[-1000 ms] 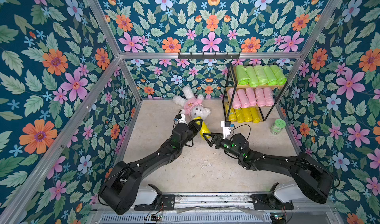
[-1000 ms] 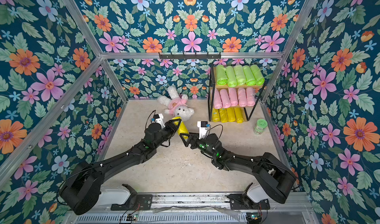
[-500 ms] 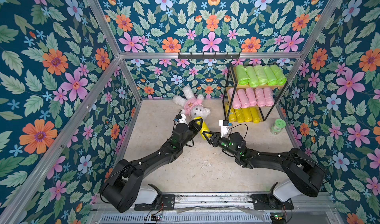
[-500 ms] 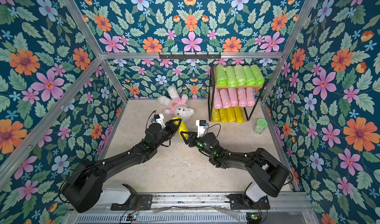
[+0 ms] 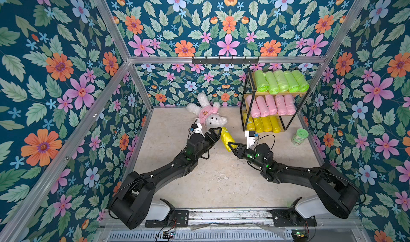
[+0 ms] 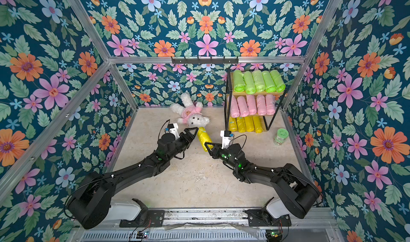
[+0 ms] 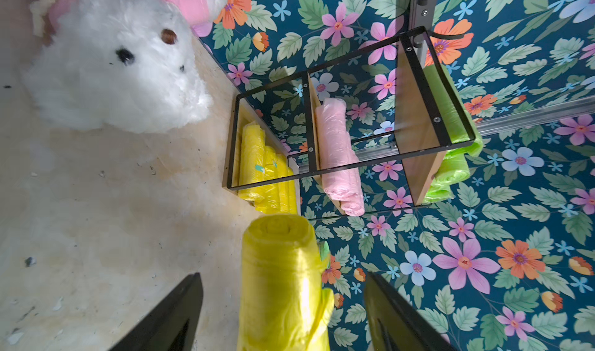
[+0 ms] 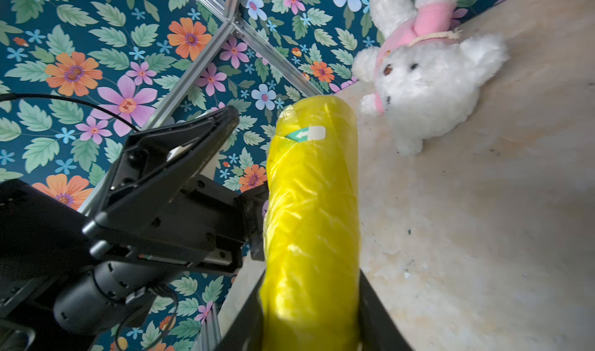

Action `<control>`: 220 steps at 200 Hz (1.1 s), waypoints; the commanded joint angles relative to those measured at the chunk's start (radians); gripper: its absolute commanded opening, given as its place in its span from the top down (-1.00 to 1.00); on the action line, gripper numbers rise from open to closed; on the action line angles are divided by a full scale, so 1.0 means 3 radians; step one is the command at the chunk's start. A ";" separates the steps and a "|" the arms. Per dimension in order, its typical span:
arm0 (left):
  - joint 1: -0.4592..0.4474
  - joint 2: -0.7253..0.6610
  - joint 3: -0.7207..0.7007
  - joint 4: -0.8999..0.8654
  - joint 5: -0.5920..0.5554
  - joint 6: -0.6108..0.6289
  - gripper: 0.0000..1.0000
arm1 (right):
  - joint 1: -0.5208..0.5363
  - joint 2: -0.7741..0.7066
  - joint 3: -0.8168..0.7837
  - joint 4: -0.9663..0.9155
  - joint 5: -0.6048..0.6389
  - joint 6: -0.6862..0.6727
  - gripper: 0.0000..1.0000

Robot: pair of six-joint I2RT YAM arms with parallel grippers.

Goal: Sort the rolls of trash bags by color and place them on the shelf
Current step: Pick up the roll of trash bags from the center of the board.

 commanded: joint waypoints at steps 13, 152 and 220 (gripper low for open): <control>0.0030 -0.0100 0.0000 -0.0230 -0.0118 0.0491 -0.72 | -0.0326 -0.0344 -0.0306 -0.0547 -0.0118 -0.0282 0.27; 0.0072 0.0138 0.0531 -0.0765 0.0344 0.1451 -0.70 | -0.2751 -0.0859 0.0279 -0.2535 -0.0296 -0.1316 0.27; 0.0072 0.0138 0.0545 -0.0704 0.0531 0.1437 -0.70 | -0.2758 -0.0188 0.0934 -0.2526 0.0196 -0.1753 0.27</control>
